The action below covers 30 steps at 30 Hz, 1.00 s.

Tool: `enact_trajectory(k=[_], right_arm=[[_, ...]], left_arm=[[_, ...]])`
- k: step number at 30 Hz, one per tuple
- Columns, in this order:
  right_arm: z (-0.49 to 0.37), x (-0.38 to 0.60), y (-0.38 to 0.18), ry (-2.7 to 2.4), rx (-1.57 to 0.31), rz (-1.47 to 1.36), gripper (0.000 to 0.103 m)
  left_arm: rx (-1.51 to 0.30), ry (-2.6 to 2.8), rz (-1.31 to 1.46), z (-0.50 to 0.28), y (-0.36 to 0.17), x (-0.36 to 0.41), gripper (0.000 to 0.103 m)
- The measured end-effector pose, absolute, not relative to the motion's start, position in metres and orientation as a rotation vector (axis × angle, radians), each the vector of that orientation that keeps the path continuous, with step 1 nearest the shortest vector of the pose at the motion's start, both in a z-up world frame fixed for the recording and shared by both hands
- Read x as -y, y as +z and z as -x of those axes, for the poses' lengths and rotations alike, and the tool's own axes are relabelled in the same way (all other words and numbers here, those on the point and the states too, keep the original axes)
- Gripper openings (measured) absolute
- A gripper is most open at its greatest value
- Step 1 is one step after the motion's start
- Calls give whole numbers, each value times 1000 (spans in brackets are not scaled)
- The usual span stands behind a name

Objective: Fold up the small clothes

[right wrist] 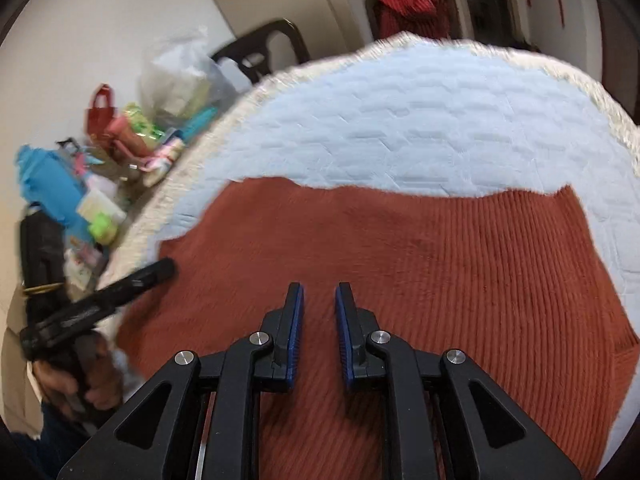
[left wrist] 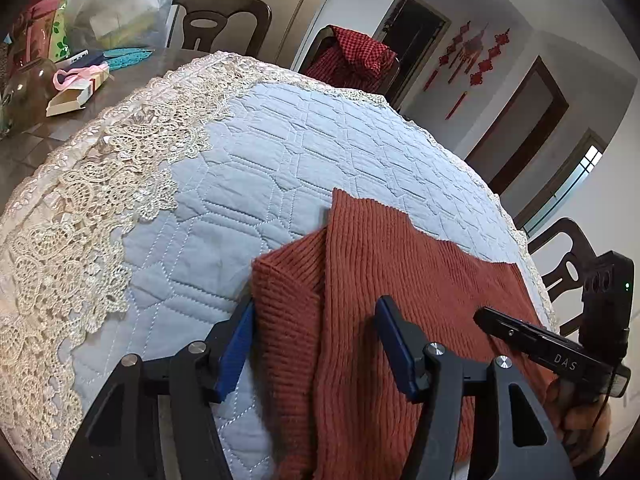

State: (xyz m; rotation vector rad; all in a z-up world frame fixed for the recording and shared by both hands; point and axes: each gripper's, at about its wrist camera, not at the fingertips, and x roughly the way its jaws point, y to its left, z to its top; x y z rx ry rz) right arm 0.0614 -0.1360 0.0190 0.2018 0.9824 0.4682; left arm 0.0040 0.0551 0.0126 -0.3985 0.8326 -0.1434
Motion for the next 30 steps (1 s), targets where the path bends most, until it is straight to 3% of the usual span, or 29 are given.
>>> enact_trajectory(k=[26, 27, 30], right_arm=[[19, 153, 21, 611, -934, -278, 18], [19, 154, 21, 612, -934, -278, 18], [21, 154, 20, 619, -936, -280, 18]], left_arm=[[-824, -268, 574, 39, 7, -55, 62], [-824, -260, 573, 38, 7, -55, 59], [-837, -207, 546, 34, 6, -53, 29]])
